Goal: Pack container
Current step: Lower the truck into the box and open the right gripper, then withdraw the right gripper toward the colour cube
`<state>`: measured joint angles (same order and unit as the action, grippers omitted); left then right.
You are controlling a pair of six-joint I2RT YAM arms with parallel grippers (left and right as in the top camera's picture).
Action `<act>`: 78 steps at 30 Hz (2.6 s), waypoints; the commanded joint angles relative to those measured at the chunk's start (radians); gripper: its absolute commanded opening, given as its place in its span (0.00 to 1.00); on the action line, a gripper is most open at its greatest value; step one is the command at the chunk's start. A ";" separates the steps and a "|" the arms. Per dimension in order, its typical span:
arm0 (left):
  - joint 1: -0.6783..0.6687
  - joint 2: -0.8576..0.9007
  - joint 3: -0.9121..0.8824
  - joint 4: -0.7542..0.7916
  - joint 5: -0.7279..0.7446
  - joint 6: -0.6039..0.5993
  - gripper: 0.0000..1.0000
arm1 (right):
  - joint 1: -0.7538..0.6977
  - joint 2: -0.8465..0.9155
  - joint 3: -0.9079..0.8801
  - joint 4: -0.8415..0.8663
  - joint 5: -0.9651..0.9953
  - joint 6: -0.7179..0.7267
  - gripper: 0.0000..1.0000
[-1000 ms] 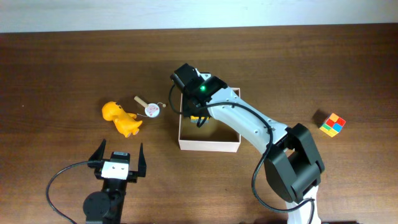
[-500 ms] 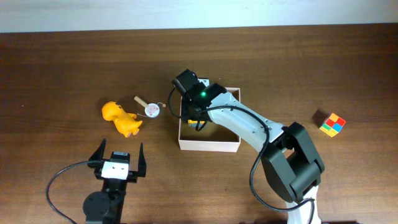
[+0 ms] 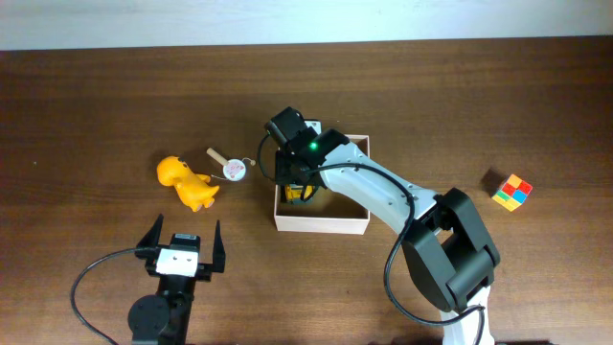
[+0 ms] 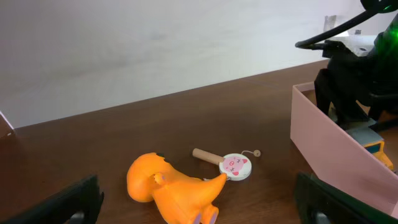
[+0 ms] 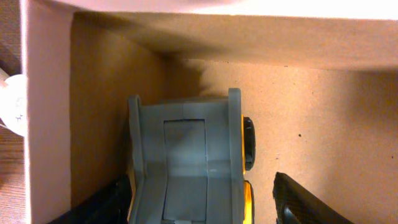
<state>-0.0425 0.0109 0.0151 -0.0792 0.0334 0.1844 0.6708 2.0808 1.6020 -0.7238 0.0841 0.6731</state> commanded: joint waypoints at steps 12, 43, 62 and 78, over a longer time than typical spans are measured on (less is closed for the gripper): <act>0.005 -0.005 -0.006 -0.002 -0.003 0.015 0.99 | -0.005 -0.021 0.197 -0.162 0.005 -0.157 0.68; 0.005 -0.005 -0.006 -0.002 -0.003 0.015 0.99 | -0.012 -0.014 0.024 -0.183 0.084 -0.198 0.27; 0.004 -0.005 -0.006 -0.002 -0.003 0.015 0.99 | -0.113 -0.014 0.025 -0.188 0.080 -0.238 0.45; 0.004 -0.005 -0.006 -0.002 -0.003 0.015 0.99 | -0.132 -0.023 0.566 -0.570 0.051 -0.343 0.56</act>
<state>-0.0425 0.0109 0.0151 -0.0792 0.0334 0.1844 0.5529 2.0804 2.0544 -1.2613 0.1081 0.3473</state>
